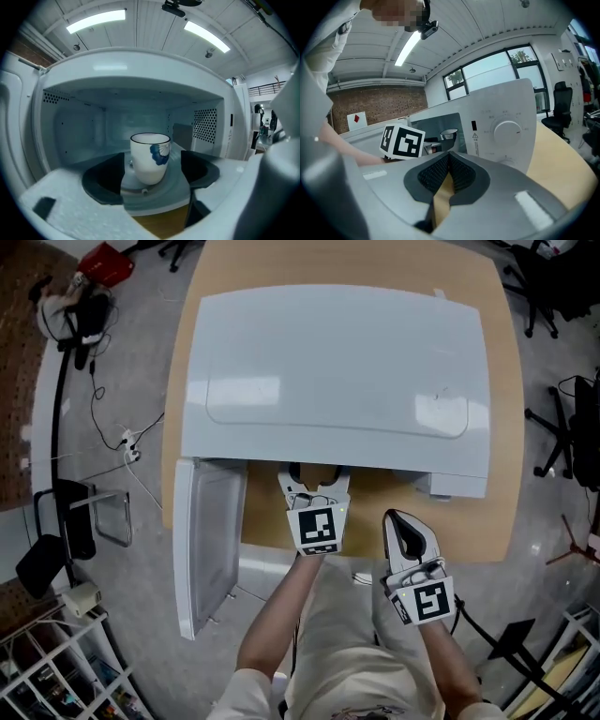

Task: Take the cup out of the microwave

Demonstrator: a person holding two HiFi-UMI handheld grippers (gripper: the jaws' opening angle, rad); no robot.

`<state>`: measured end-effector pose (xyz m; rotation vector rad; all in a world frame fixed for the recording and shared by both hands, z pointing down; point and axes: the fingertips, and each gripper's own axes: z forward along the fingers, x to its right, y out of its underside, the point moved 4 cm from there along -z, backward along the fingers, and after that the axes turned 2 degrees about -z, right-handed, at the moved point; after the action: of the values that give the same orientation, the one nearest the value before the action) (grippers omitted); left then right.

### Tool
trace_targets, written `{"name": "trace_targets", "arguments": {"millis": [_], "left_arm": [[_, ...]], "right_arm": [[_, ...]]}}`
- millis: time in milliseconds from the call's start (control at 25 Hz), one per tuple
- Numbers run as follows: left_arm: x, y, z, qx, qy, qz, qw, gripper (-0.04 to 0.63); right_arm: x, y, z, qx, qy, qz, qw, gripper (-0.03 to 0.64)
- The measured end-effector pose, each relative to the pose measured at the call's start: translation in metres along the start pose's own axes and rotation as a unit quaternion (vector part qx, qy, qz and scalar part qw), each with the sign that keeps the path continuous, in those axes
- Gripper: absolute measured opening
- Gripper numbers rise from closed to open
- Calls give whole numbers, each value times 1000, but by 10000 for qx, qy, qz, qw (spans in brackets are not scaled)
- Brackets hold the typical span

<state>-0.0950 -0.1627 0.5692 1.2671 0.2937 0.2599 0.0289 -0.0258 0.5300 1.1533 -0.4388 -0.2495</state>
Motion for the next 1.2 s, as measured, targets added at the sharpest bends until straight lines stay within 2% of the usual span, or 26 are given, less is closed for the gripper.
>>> {"name": "trace_targets", "arguments": {"millis": [280,480,720,920,1200], "left_arm": [[-5,6,36,-32,88,245,9997,405],[-7,9,44,-148,-57,518,9985,414],[-3,-4,52,-42,-227,545,9982,411],[-9,32,63,-479,-236,508,9973,394],[-9,1,54,-216,-172,518,9983,391]], "right_arm": [[-5,3,2,-18,42,76,10000,8],[-6,3,-4,-51,47,76,9999,8],[-6,9,-12,-148,66,90,9998,8],[-6,10,-18,-175,99,109,9997,8],[-6,10,-25,-200,78,49,9998,8]]}}
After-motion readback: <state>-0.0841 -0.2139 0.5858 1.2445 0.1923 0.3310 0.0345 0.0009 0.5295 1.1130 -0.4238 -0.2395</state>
